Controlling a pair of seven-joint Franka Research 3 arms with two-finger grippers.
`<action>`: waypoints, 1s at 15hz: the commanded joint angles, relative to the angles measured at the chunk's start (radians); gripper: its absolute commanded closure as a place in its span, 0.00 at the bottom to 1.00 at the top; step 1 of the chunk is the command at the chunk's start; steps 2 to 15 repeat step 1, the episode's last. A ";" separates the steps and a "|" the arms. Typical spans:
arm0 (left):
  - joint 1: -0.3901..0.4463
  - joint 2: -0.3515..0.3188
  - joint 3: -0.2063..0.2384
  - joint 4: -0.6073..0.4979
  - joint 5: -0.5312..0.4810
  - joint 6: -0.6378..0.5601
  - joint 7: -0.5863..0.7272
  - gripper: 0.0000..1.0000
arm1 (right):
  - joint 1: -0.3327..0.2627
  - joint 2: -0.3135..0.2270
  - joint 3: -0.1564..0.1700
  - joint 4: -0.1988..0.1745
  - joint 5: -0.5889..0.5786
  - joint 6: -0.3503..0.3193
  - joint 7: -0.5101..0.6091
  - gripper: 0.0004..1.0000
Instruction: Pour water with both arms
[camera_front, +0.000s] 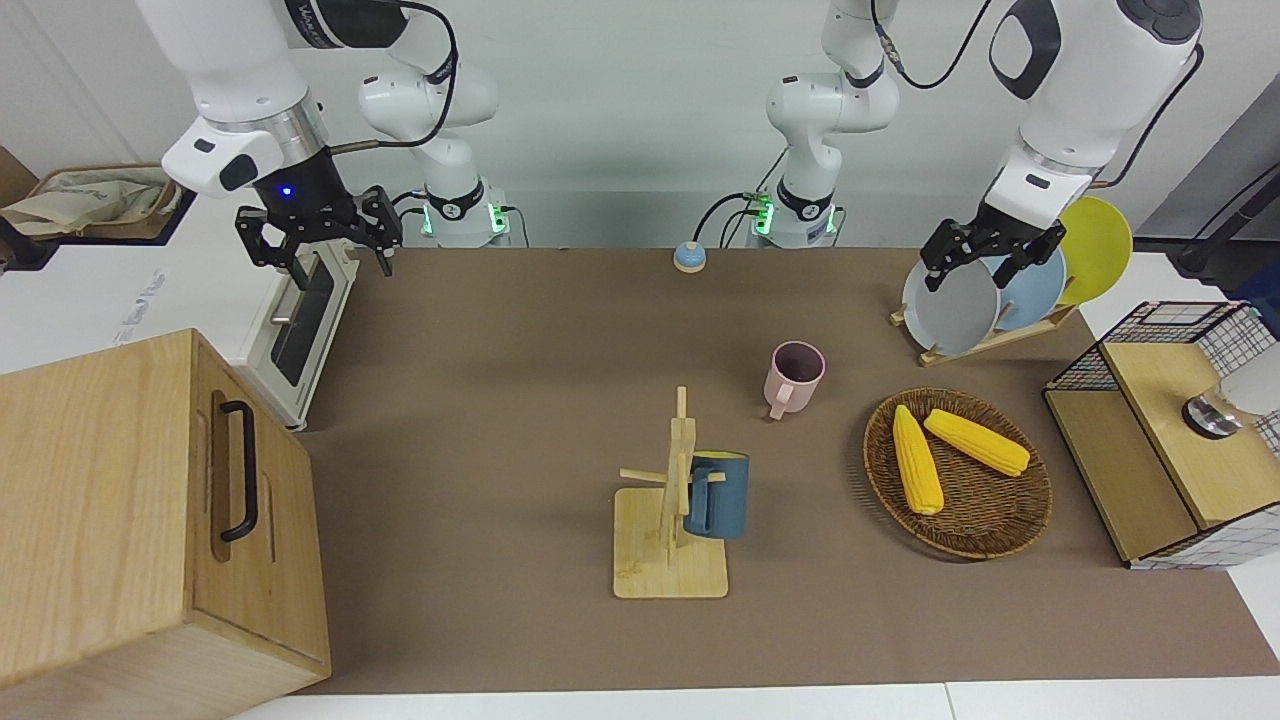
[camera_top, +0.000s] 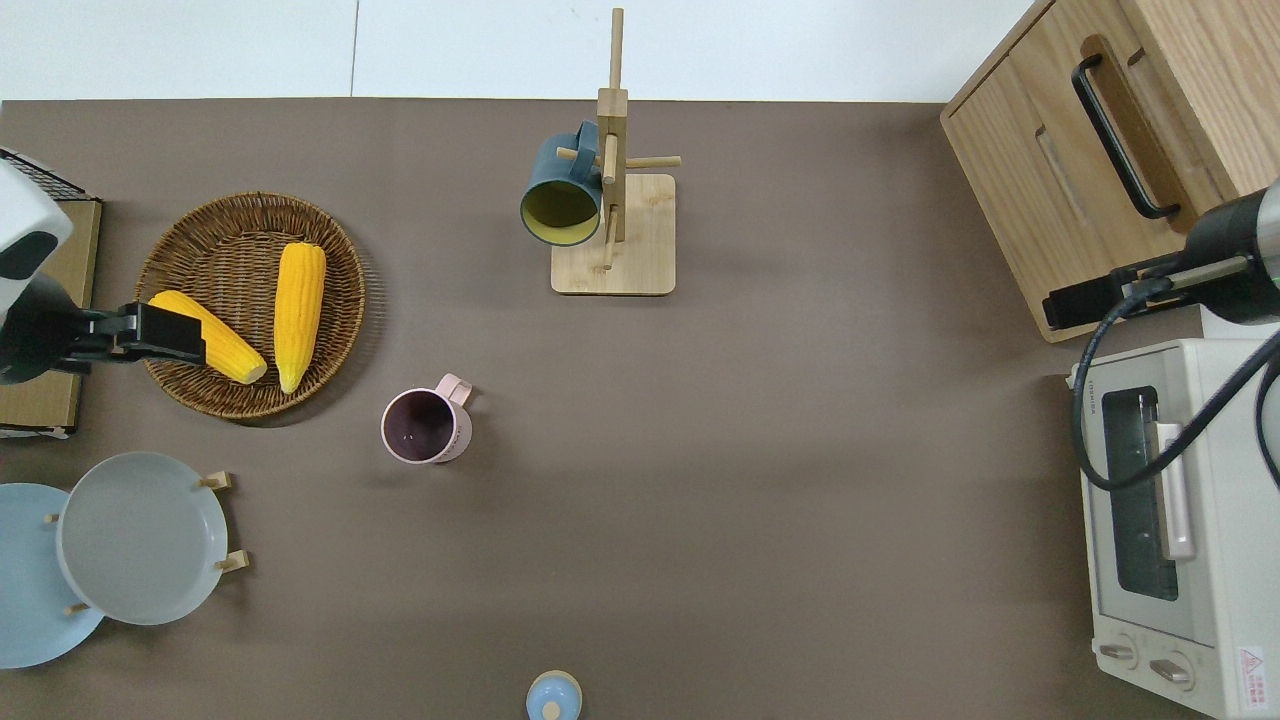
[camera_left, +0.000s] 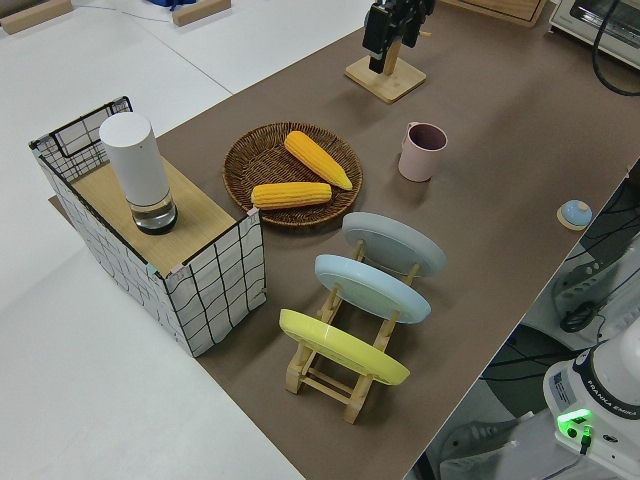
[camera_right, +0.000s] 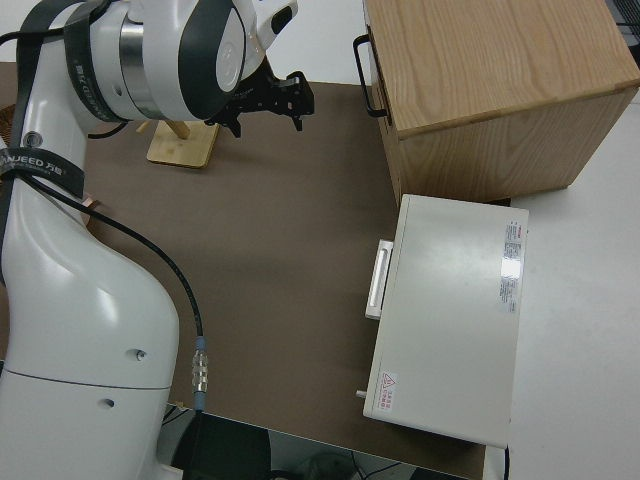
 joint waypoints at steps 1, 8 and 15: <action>-0.026 -0.008 0.021 -0.001 0.005 0.004 -0.001 0.00 | -0.004 -0.005 0.002 0.003 0.001 -0.017 0.011 0.01; -0.026 -0.008 0.021 -0.001 0.005 0.004 -0.001 0.00 | -0.004 -0.005 0.002 0.003 0.001 -0.017 0.011 0.01; -0.026 -0.008 0.021 -0.001 0.005 0.004 -0.001 0.00 | -0.004 -0.005 0.002 0.003 0.001 -0.017 0.011 0.01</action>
